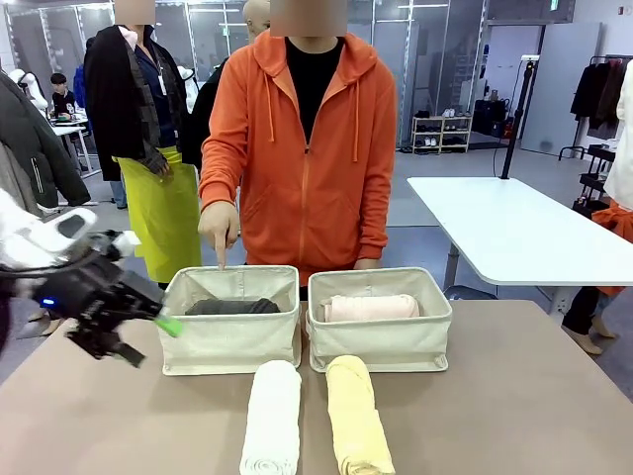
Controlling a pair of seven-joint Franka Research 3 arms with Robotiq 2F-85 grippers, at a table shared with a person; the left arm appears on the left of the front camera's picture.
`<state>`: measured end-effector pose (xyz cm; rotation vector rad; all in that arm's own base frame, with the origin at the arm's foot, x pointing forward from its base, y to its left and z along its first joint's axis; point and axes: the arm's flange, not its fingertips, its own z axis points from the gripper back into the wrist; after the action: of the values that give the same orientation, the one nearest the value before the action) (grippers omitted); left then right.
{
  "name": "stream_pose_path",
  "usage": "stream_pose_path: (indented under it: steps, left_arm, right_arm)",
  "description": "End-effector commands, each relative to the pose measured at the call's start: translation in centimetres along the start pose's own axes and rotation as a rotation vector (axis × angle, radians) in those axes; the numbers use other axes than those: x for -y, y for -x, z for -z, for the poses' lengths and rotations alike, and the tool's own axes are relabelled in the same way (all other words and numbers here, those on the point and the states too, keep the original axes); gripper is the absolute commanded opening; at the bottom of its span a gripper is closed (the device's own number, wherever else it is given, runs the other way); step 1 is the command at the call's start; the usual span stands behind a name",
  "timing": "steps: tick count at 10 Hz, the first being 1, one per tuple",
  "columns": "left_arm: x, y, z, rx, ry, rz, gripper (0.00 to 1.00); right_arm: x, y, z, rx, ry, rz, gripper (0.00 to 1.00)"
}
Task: Divide the towels into two baskets.
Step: Pick up one hotel-folded towel from the bottom of the table and place it in the Fabric basket indicated by the person.
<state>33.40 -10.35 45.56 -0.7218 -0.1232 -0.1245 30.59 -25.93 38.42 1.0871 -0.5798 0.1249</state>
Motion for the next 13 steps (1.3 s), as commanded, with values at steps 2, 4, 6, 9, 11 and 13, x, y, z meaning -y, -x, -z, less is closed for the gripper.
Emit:
stream_pose_path:
  steps: [2, 4, 6, 9, 11, 13]
  left_arm:
    - [0.5, 3.7, 8.5, 0.023, -0.125, -0.030, 1.00]
    - [1.1, 3.6, 12.7, 0.011, -0.193, -0.064, 1.00]
    - [1.3, 3.3, 15.4, 0.073, -0.226, -0.105, 1.00]
    - [1.1, 2.7, 17.5, 0.097, -0.250, -0.137, 1.00]
    - [1.2, 2.2, 18.0, 0.095, -0.212, -0.126, 1.00]
    - [1.2, 2.2, 18.4, 0.074, -0.175, -0.115, 1.00]
  right_arm:
    - [-0.5, 0.1, -0.2, -0.006, 0.002, 0.019, 1.00]
    - [-0.5, 0.1, -0.2, -0.006, 0.002, 0.019, 1.00]
    - [-0.5, 0.1, -0.2, -0.006, 0.002, 0.019, 1.00]
    - [-0.5, 0.1, -0.2, -0.006, 0.002, 0.019, 1.00]
    - [-0.5, 0.1, -0.2, -0.006, 0.002, 0.019, 1.00]
    - [-0.5, 0.1, -0.2, -0.006, 0.002, 0.019, 1.00]
